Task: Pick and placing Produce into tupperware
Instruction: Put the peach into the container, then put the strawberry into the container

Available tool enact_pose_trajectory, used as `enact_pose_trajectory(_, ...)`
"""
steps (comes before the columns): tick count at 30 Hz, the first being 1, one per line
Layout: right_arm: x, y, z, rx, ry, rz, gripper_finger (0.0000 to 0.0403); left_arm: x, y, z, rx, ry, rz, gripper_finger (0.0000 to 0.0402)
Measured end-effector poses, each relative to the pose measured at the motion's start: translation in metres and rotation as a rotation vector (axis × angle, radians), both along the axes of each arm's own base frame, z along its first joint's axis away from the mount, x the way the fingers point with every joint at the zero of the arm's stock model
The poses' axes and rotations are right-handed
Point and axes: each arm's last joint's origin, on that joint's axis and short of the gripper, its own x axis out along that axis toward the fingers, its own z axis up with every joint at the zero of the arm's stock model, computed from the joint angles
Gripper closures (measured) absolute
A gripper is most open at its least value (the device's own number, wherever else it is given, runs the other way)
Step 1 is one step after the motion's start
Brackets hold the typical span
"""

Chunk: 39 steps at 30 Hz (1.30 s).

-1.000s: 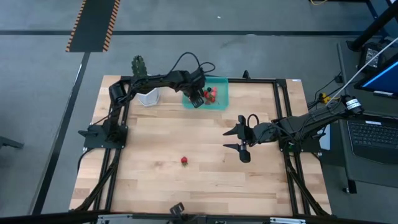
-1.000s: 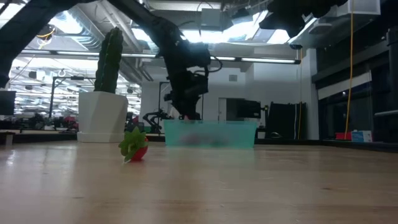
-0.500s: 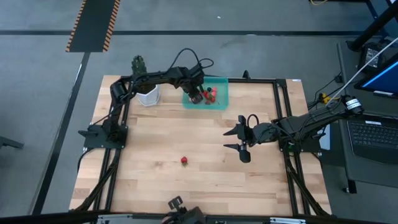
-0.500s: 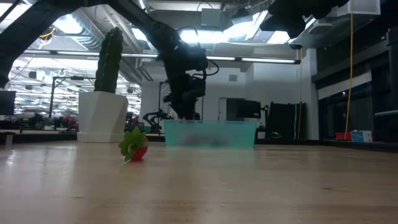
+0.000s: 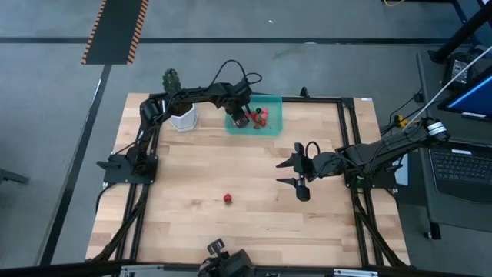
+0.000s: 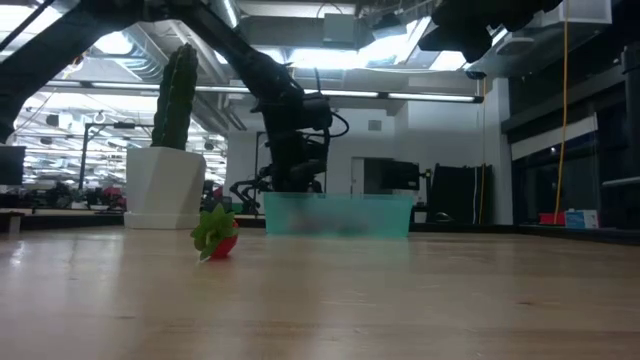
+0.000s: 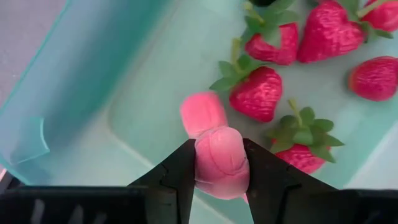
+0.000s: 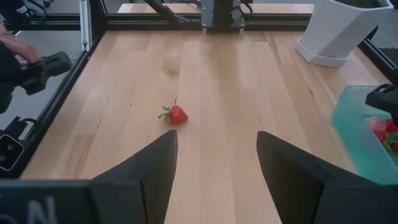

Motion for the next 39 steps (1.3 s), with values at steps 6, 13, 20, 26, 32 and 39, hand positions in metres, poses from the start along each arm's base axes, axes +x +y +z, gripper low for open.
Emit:
enact_pose_trajectory(6, 0.0, 0.0, 0.0, 0.0, 0.0, 0.001, 0.0181, -0.002, 0.002, 0.0, -0.006, 0.0, 0.006, 0.0283)
enact_pose_trajectory(13, 0.0, 0.0, 0.0, 0.0, 0.0, 0.0, 0.0181, -0.002, 0.002, 0.0, -0.007, -0.002, 0.006, 0.0236)
enact_pose_trajectory(20, 0.0, 0.0, 0.0, 0.0, 0.0, 0.0, 0.0181, -0.003, 0.0, 0.006, -0.006, -0.007, 0.007, 0.0197)
enact_pose_trajectory(26, 0.0, 0.0, 0.0, 0.0, 0.0, 0.001, 0.0181, -0.006, -0.015, 0.044, 0.035, -0.069, -0.024, 0.0198)
enact_pose_trajectory(32, 0.0, 0.0, 0.0, 0.0, -0.001, 0.0, 0.0181, -0.016, -0.05, 0.093, 0.054, -0.104, -0.085, 0.0201)
enact_pose_trajectory(39, 0.0, 0.0, 0.0, 0.002, -0.005, 0.001, 0.0181, -0.033, -0.11, 0.138, 0.037, -0.098, -0.21, 0.0201)
